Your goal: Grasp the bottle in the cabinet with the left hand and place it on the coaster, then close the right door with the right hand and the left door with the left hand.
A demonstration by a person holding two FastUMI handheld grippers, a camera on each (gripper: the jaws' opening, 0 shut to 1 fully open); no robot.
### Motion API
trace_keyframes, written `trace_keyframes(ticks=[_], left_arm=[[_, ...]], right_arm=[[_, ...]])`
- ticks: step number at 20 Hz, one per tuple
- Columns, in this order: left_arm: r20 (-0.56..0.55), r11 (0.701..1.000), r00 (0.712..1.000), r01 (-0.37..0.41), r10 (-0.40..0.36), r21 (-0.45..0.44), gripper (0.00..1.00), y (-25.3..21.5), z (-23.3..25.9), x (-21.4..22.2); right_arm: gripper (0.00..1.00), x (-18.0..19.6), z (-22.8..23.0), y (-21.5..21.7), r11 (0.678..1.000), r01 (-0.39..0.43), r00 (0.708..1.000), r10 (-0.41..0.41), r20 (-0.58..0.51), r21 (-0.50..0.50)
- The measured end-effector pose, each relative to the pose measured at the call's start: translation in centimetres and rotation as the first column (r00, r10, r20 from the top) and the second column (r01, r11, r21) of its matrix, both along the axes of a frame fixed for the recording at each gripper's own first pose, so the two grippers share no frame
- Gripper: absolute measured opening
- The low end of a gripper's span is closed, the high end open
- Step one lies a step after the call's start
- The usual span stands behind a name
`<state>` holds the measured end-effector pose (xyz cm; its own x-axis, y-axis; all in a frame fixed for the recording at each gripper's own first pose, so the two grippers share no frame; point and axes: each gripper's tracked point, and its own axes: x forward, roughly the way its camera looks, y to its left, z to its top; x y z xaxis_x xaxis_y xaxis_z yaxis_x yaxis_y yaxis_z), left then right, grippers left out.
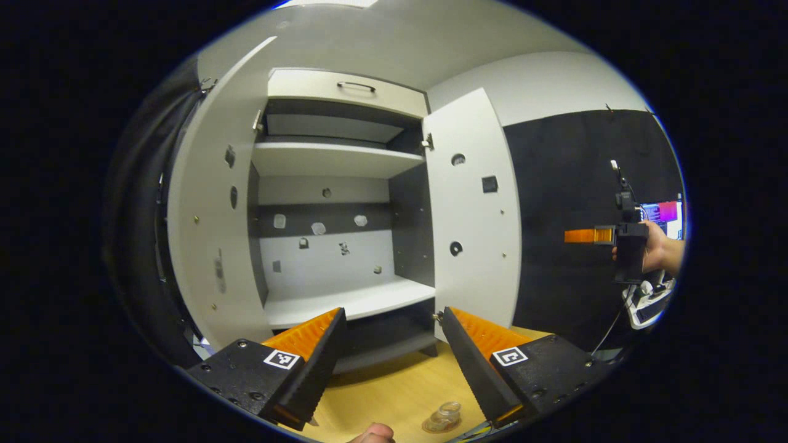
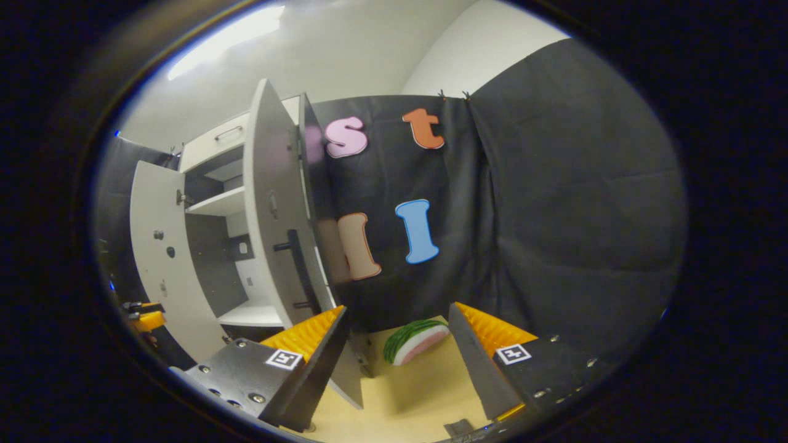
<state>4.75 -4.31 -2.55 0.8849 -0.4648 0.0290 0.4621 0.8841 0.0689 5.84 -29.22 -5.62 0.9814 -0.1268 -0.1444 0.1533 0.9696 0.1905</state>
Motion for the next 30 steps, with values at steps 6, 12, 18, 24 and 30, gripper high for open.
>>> trace_keyframes(ticks=[6, 12, 18, 24, 30], left_arm=[[0.02, 0.997, 0.998, -0.052, 0.053, -0.06, 0.98, 3.7, 2.0, 0.4], [-0.012, 0.992, 0.993, -0.12, 0.12, -0.044, 0.98, 7.7, -0.6, -2.3], [-0.091, 0.987, 0.984, -0.154, 0.15, -0.039, 0.98, 10.2, -2.2, -6.0], [-0.065, 0.98, 0.979, -0.195, 0.192, -0.034, 0.98, 11.6, -1.0, -8.0], [-0.063, 0.973, 0.971, -0.23, 0.229, -0.006, 0.98, 13.0, -1.7, -8.8]], right_arm=[[0.98, 6.2, 2.0, -0.8, 0.999, -0.016, 1.0, 0.016, -0.003, 0.051], [0.98, 11.2, 4.0, 3.4, 0.998, -0.065, 0.997, 0.065, 0.04, -0.012], [0.85, 13.1, 5.5, 10.0, 0.974, -0.15, 0.987, 0.158, 0.033, -0.171], [0.87, 12.8, 5.0, 16.5, 0.956, -0.263, 0.962, 0.27, 0.035, -0.129], [0.94, 13.2, 5.1, 17.9, 0.951, -0.278, 0.959, 0.284, 0.024, -0.14]])
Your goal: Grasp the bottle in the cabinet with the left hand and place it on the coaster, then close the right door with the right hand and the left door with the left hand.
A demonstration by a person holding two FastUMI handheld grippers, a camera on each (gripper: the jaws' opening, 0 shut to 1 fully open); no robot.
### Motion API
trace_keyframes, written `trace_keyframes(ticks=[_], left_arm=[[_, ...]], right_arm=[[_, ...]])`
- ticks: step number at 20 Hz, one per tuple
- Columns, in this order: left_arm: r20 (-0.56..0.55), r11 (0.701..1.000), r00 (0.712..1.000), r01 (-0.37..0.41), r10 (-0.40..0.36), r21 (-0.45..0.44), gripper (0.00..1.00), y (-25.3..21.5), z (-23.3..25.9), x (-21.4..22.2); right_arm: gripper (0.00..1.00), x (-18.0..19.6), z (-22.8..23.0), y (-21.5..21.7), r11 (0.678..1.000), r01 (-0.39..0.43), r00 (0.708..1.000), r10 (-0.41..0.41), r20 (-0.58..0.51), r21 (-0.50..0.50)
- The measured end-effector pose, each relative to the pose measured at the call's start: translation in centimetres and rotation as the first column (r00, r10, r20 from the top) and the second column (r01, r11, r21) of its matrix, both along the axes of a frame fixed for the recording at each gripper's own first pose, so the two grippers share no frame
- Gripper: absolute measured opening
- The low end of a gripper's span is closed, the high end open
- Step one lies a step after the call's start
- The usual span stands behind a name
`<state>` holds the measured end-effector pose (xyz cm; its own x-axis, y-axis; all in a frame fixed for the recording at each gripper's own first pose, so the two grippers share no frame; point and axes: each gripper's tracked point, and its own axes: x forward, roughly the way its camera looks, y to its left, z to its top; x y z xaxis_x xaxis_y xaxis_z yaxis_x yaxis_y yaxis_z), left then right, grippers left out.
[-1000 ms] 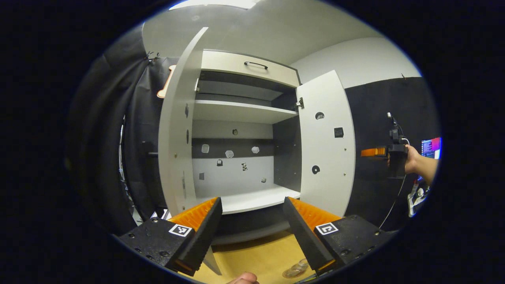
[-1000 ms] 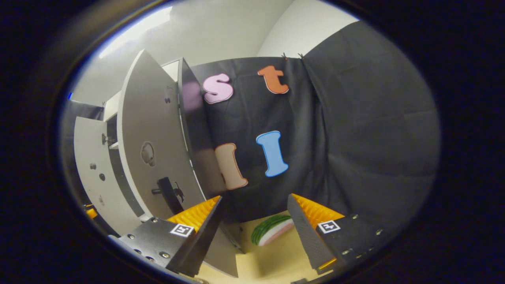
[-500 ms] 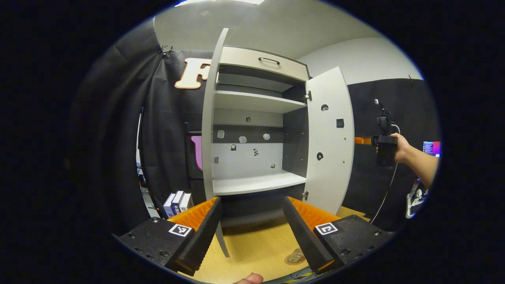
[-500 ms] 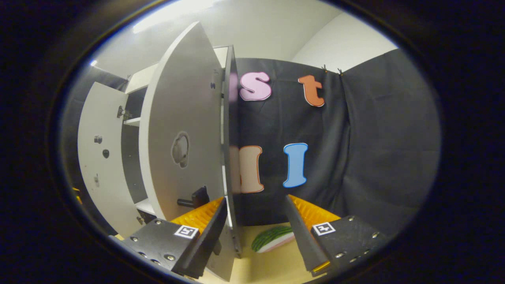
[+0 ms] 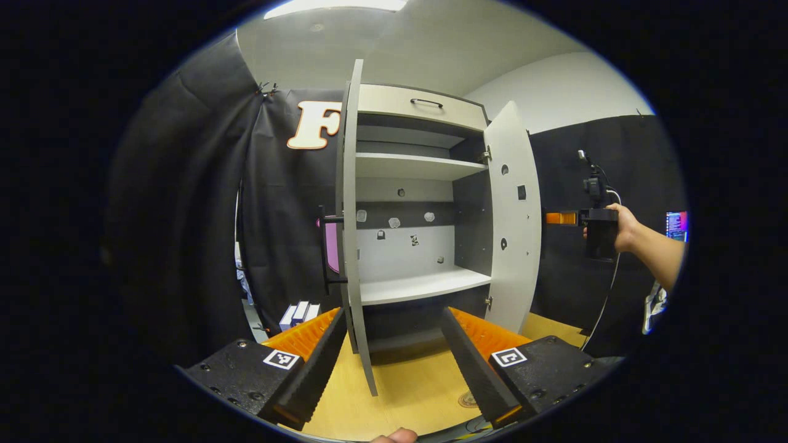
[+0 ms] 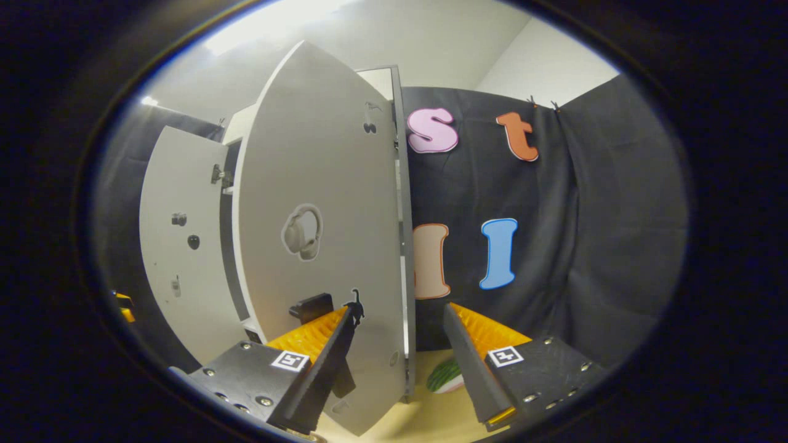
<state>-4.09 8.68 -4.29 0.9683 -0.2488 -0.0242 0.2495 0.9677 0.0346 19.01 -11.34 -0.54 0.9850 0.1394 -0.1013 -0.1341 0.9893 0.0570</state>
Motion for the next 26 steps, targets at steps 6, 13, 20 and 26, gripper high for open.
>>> trace_keyframes(ticks=[6, 13, 20, 26], left_arm=[[-0.021, 0.999, 0.999, -0.026, 0.026, -0.028, 0.97, 1.0, -0.6, 0.8], [-0.036, 0.998, 0.999, -0.03, 0.028, -0.049, 0.98, 0.8, -0.1, 2.7], [-0.029, 0.998, 0.999, -0.025, 0.024, -0.049, 0.98, 0.3, 0.0, 3.9], [-0.048, 0.997, 0.997, -0.055, 0.052, -0.05, 0.98, 0.9, -0.6, 4.4]], right_arm=[[0.9, 0.9, -0.4, -0.2, 1.0, 0.004, 1.0, -0.004, -0.015, 0.02], [0.93, 2.0, -0.8, 0.8, 0.999, -0.009, 1.0, 0.01, -0.02, 0.043], [0.93, 2.8, -1.2, 2.9, 0.988, -0.066, 0.997, 0.071, -0.028, 0.14], [0.93, 3.4, -2.2, 5.9, 0.98, -0.077, 0.995, 0.088, -0.048, 0.186]])
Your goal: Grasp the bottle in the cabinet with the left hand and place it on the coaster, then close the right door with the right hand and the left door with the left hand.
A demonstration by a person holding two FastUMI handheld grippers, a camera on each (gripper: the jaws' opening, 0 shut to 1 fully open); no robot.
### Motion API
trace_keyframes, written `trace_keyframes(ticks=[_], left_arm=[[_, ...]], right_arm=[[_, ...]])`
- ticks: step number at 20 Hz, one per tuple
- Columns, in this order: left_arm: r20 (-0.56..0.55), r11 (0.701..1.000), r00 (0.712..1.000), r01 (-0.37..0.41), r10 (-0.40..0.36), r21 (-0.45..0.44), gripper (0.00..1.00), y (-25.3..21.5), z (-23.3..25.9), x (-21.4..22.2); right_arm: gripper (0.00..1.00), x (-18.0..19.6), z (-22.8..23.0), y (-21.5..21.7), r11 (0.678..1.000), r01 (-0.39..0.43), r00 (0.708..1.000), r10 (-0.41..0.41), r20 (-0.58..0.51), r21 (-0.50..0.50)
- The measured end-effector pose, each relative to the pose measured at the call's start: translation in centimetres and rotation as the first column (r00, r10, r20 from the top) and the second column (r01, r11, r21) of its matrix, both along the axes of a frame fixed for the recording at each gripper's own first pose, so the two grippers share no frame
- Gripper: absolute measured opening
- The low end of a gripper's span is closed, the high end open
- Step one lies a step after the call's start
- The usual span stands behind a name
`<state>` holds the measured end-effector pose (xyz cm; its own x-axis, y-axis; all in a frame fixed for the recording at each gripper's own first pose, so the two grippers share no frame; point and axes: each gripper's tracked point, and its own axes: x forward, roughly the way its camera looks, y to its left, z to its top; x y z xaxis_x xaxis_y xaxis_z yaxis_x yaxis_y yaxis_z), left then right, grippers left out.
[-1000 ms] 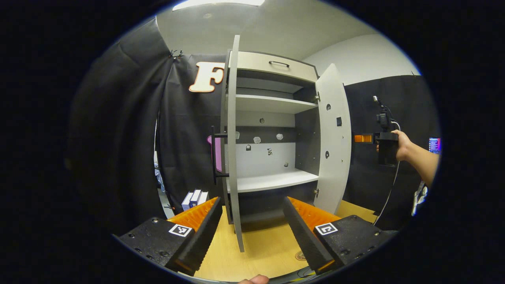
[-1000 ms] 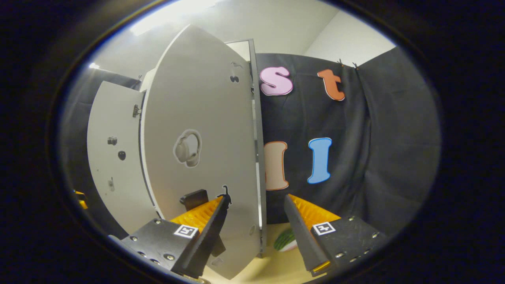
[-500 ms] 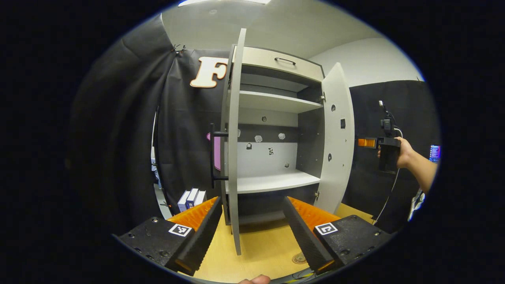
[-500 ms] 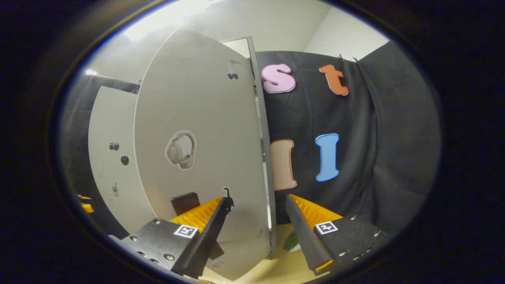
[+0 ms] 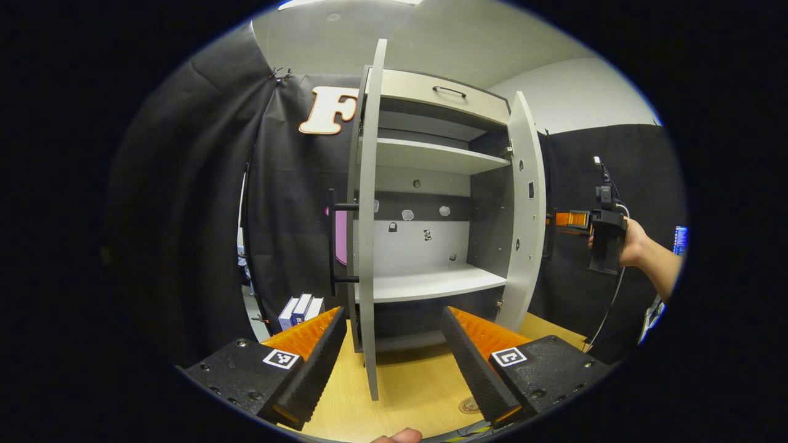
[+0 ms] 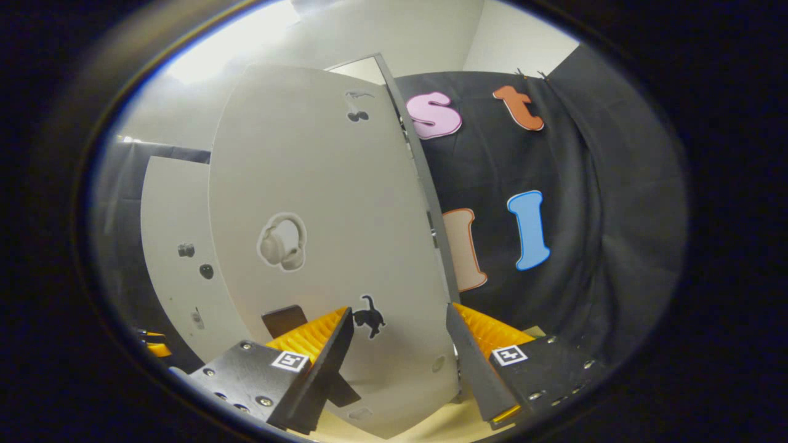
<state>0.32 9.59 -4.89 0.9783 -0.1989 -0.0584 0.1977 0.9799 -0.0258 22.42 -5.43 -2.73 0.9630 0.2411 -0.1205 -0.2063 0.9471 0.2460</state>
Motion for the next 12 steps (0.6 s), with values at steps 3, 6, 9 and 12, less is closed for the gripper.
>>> trace_keyframes(ticks=[3, 6, 9, 12], left_arm=[[0.003, 1.0, 1.0, -0.025, 0.025, 0.002, 0.98, 0.8, -0.1, 0.2], [-0.002, 0.998, 0.998, -0.062, 0.062, 0.003, 0.98, 3.5, -0.2, 0.3], [-0.018, 0.995, 0.995, -0.096, 0.096, -0.009, 0.98, 5.5, -0.5, 0.1], [-0.03, 0.987, 0.988, -0.153, 0.152, -0.047, 0.98, 8.5, -0.5, 0.2]], right_arm=[[0.93, -0.7, 0.3, 1.3, 1.0, -0.021, 0.999, 0.022, 0.038, -0.018], [0.93, -1.8, 1.8, 1.3, 1.0, -0.011, 0.995, 0.013, 0.101, -0.028], [0.93, -3.9, 2.0, 1.3, 0.999, -0.041, 0.993, 0.042, 0.106, -0.014], [0.96, -5.9, 1.9, 1.7, 0.997, -0.07, 0.99, 0.074, 0.119, -0.039]])
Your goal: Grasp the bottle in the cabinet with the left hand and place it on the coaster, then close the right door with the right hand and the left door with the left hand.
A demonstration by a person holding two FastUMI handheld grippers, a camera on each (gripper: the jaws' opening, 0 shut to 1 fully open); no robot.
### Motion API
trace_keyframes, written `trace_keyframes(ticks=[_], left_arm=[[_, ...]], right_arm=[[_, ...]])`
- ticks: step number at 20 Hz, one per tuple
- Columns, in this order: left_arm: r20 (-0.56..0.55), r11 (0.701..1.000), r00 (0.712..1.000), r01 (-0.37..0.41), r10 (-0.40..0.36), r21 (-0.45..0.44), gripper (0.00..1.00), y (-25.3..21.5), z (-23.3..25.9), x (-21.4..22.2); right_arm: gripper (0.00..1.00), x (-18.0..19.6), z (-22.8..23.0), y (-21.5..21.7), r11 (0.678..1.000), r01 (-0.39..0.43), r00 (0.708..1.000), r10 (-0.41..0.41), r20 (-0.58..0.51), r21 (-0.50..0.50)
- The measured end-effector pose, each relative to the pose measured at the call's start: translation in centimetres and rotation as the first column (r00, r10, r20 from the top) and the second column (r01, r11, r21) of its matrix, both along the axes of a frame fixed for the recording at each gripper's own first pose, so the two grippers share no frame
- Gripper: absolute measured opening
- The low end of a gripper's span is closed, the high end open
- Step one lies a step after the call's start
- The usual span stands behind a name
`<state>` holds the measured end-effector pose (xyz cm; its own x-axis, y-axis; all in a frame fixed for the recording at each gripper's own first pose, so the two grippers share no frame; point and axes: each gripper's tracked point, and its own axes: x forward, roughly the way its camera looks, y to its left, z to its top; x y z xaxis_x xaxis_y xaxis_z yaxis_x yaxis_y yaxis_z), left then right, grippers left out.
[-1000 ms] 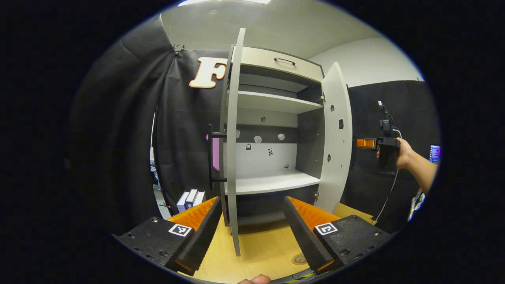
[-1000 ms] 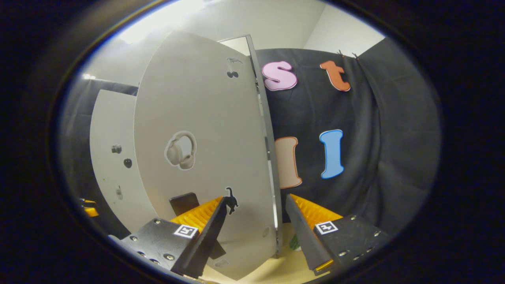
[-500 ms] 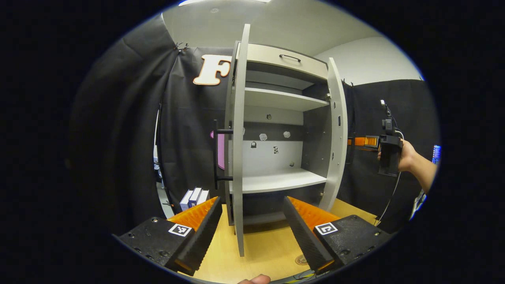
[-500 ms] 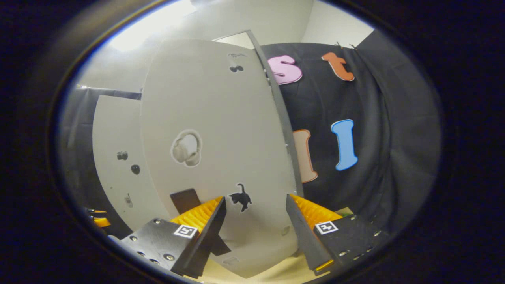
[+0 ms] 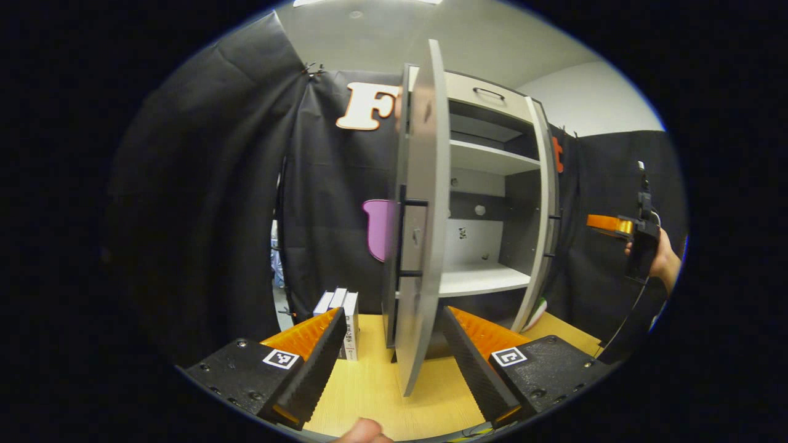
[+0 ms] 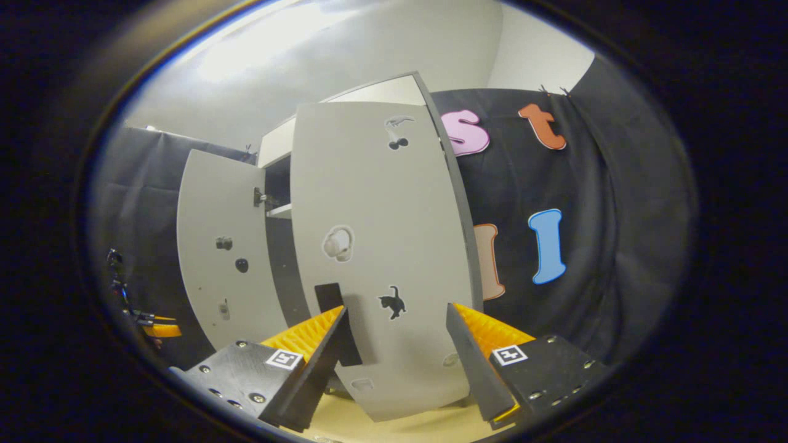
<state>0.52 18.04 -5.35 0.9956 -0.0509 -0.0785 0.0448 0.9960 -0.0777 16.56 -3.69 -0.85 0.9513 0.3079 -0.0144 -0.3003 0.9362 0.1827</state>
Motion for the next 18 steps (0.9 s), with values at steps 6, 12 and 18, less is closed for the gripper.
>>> trace_keyframes(ticks=[6, 12, 18], left_arm=[[-0.026, 0.99, 0.99, -0.142, 0.142, -0.024, 0.96, 6.9, 0.7, 1.6], [-0.029, 0.981, 0.983, -0.184, 0.183, -0.053, 0.96, 9.1, 3.4, 5.8], [0.001, 0.986, 0.988, -0.155, 0.155, 0.058, 0.93, 6.7, 4.5, 10.5]], right_arm=[[0.96, -4.7, -2.0, 1.1, 1.0, -0.021, 0.999, 0.019, -0.048, -0.023], [0.96, -11.8, -1.0, 0.5, 1.0, -0.03, 0.999, 0.031, -0.037, 0.008], [0.96, -19.9, -0.8, -0.7, 1.0, -0.027, 1.0, 0.027, -0.003, -0.006]])
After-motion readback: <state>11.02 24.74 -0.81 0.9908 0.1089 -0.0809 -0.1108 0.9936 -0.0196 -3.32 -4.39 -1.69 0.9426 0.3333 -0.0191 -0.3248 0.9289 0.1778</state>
